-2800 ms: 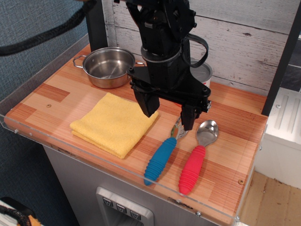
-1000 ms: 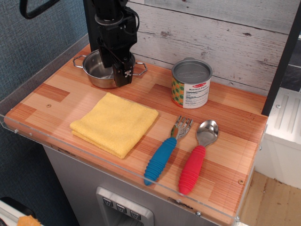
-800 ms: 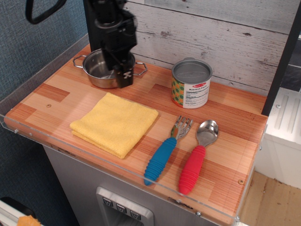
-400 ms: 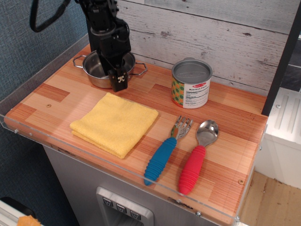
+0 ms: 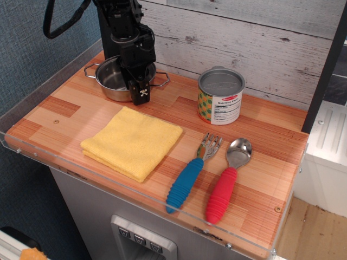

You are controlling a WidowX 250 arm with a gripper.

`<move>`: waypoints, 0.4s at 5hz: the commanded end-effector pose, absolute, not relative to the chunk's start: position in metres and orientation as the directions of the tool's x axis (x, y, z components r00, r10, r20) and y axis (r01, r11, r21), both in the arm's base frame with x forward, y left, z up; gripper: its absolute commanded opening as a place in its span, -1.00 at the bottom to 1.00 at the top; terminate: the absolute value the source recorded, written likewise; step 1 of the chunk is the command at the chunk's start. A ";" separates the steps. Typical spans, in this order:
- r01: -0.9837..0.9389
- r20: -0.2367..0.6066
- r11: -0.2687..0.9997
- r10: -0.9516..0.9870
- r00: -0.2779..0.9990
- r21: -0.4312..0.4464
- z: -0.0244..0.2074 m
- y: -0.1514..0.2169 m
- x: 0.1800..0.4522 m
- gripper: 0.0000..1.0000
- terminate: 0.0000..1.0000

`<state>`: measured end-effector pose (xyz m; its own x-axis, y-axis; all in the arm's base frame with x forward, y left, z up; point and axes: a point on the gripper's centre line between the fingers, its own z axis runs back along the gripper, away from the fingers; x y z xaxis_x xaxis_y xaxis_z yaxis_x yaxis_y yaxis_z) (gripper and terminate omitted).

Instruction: Moved pot on top of yellow cloth

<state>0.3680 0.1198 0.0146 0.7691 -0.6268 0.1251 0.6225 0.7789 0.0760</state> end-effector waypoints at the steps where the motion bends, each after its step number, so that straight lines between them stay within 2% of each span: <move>1: 0.596 0.165 0.789 -0.614 0.772 0.149 0.041 0.125 0.374 -1.00 -1.00; 2: 0.574 0.176 0.801 -0.597 0.782 0.169 0.055 0.121 0.370 -1.00 -1.00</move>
